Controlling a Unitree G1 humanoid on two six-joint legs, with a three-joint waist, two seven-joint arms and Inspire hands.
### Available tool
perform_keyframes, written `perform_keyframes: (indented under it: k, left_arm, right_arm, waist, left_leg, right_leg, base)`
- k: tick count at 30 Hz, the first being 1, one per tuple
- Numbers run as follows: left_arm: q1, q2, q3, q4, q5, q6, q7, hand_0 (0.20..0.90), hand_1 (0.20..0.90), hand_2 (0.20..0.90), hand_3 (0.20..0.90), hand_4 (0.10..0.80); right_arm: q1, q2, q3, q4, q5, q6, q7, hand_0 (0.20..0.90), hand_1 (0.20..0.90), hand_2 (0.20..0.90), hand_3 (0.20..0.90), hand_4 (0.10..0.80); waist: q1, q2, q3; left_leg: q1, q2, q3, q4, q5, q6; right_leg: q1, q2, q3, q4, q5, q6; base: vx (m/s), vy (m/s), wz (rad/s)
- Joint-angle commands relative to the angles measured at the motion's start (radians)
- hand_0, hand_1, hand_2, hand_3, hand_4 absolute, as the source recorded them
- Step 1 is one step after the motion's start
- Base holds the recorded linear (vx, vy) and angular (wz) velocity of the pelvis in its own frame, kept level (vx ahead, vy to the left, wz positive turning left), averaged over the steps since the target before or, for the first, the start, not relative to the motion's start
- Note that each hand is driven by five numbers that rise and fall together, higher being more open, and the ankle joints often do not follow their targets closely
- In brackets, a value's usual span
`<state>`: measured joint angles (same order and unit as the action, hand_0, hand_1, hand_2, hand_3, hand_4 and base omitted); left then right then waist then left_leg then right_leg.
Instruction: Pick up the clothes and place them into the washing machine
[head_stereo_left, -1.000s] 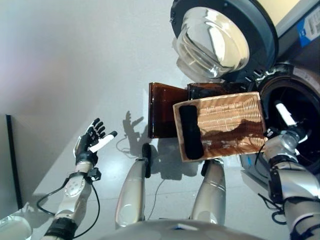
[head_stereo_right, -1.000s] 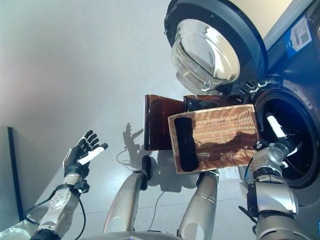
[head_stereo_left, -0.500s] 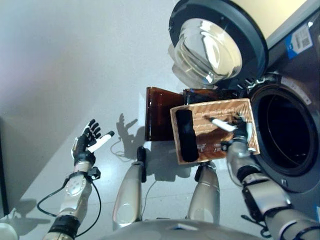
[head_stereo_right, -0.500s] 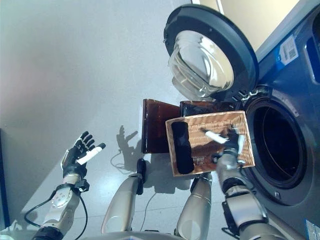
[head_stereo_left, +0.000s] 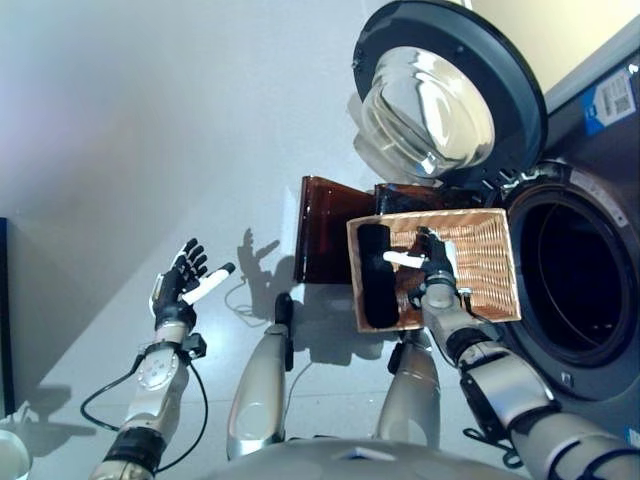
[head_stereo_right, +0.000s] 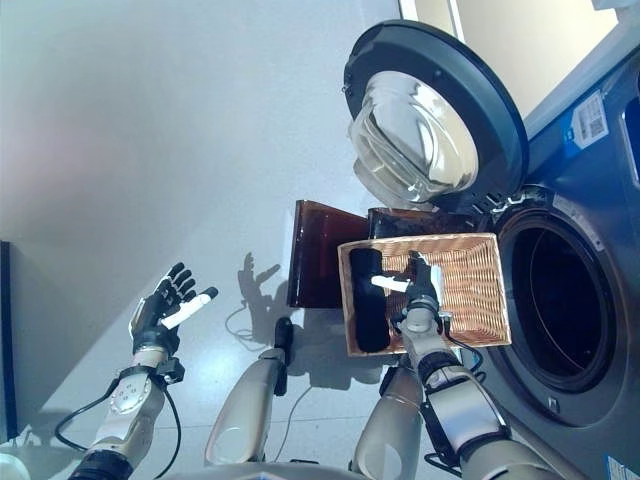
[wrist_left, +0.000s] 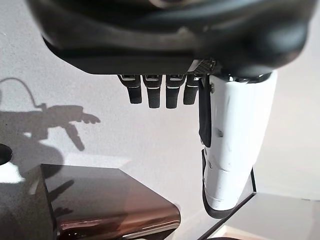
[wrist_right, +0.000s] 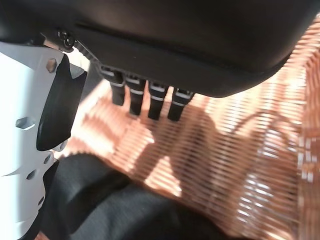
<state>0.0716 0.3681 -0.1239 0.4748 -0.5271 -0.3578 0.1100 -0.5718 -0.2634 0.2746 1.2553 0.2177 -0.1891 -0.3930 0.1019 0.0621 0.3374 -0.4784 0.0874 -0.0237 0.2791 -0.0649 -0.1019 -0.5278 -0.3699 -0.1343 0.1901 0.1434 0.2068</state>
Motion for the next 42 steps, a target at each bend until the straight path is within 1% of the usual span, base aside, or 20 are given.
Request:
perform_keyframes:
  k: [1, 8, 9, 14, 20, 26, 33, 36, 37, 42]
  left_arm:
    - [0.013, 0.071, 0.033, -0.082, 0.013, -0.075, 0.003, 0.900, 0.900, 0.900, 0.900, 0.800]
    - [0.017, 0.076, 0.021, -0.093, 0.012, -0.066, 0.004, 0.900, 0.900, 0.900, 0.900, 0.800]
    - [0.016, 0.077, 0.019, -0.092, 0.013, -0.063, 0.007, 0.900, 0.900, 0.900, 0.900, 0.800]
    - [0.015, 0.084, 0.014, -0.096, 0.018, -0.059, 0.018, 0.900, 0.900, 0.900, 0.900, 0.800]
    - [0.010, 0.082, 0.004, -0.090, 0.024, -0.057, 0.028, 0.900, 0.900, 0.900, 0.900, 0.800]
    - [0.011, 0.082, -0.003, -0.088, 0.024, -0.054, 0.036, 0.900, 0.900, 0.900, 0.900, 0.800]
    - [0.015, 0.088, -0.006, -0.095, 0.019, -0.055, 0.036, 0.900, 0.900, 0.900, 0.900, 0.800]
    - [0.021, 0.098, -0.004, -0.103, 0.025, -0.056, 0.042, 0.900, 0.900, 0.900, 0.900, 0.800]
    - [0.024, 0.101, -0.002, -0.102, 0.028, -0.055, 0.047, 0.900, 0.900, 0.900, 0.900, 0.800]
    - [0.030, 0.107, -0.008, -0.110, 0.033, -0.056, 0.061, 0.900, 0.900, 0.900, 0.900, 0.800]
  right_arm:
    - [-0.034, 0.014, -0.017, -0.010, 0.010, -0.024, -0.025, 0.900, 0.900, 0.900, 0.900, 0.800]
    - [-0.047, 0.070, 0.005, -0.006, 0.007, -0.019, -0.023, 0.900, 0.900, 0.900, 0.900, 0.800]
    - [-0.053, 0.091, 0.007, 0.013, -0.002, -0.009, -0.028, 0.900, 0.900, 0.900, 0.900, 0.800]
    - [-0.057, 0.124, 0.000, 0.042, -0.001, 0.004, -0.039, 0.900, 0.900, 0.900, 0.900, 0.800]
    - [-0.040, 0.163, 0.012, 0.039, 0.018, 0.000, -0.031, 0.900, 0.900, 0.900, 0.900, 0.800]
    - [-0.040, 0.203, 0.043, 0.033, 0.018, 0.000, -0.019, 0.900, 0.900, 0.900, 0.900, 0.800]
    - [-0.046, 0.205, 0.040, 0.056, 0.016, 0.009, -0.024, 0.900, 0.900, 0.900, 0.900, 0.800]
    - [-0.053, 0.188, 0.023, 0.070, 0.003, 0.014, -0.052, 0.900, 0.900, 0.900, 0.900, 0.800]
    - [-0.060, 0.178, 0.001, 0.082, 0.005, 0.017, -0.074, 0.900, 0.900, 0.900, 0.900, 0.800]
    - [-0.068, 0.165, -0.020, 0.088, 0.001, 0.020, -0.107, 0.900, 0.900, 0.900, 0.900, 0.800]
  waist:
    - [0.021, 0.001, -0.003]
    - [0.039, -0.003, -0.004]
    - [0.045, -0.001, -0.002]
    - [0.053, 0.001, 0.002]
    - [0.053, 0.004, 0.011]
    - [0.051, 0.010, 0.021]
    - [0.051, 0.023, 0.026]
    - [0.048, 0.029, 0.033]
    - [0.046, 0.032, 0.036]
    - [0.038, 0.033, 0.047]
  left_leg:
    - [-0.035, 0.033, -0.050, -0.037, 0.089, -0.075]
    - [-0.047, 0.026, -0.056, -0.023, 0.083, -0.073]
    - [-0.054, 0.023, -0.058, -0.015, 0.081, -0.071]
    - [-0.062, 0.020, -0.062, -0.007, 0.076, -0.068]
    - [-0.080, 0.012, -0.063, 0.016, 0.067, -0.062]
    - [-0.099, 0.012, -0.058, 0.038, 0.062, -0.060]
    - [-0.127, 0.011, -0.060, 0.070, 0.056, -0.061]
    - [-0.144, 0.010, -0.065, 0.090, 0.050, -0.060]
    - [-0.150, 0.010, -0.064, 0.100, 0.048, -0.060]
    - [-0.172, 0.009, -0.066, 0.130, 0.036, -0.055]
  right_leg:
    - [0.055, -0.079, 0.013, 0.036, 0.026, 0.055]
    - [0.063, -0.084, 0.005, 0.030, 0.031, 0.055]
    - [0.064, -0.086, 0.002, 0.032, 0.031, 0.055]
    - [0.065, -0.088, -0.001, 0.033, 0.028, 0.055]
    - [0.047, -0.089, 0.010, 0.047, 0.023, 0.055]
    - [0.023, -0.090, 0.024, 0.065, 0.015, 0.052]
    - [-0.012, -0.091, 0.042, 0.107, -0.002, 0.049]
    - [-0.031, -0.091, 0.050, 0.134, -0.014, 0.046]
    - [-0.043, -0.089, 0.057, 0.149, -0.023, 0.044]
    - [-0.074, -0.085, 0.074, 0.188, -0.038, 0.041]
  base:
    - [0.009, 0.024, 0.03]
    - [0.003, 0.011, 0.04]
    - [0.000, 0.000, 0.00]
    - [-0.004, 0.015, 0.06]
    - [-0.017, 0.024, 0.04]
    - [-0.026, 0.027, -0.02]
    - [-0.008, 0.007, -0.02]
    - [-0.009, 0.005, -0.01]
    - [0.000, 0.000, 0.00]
    - [-0.009, 0.001, -0.02]
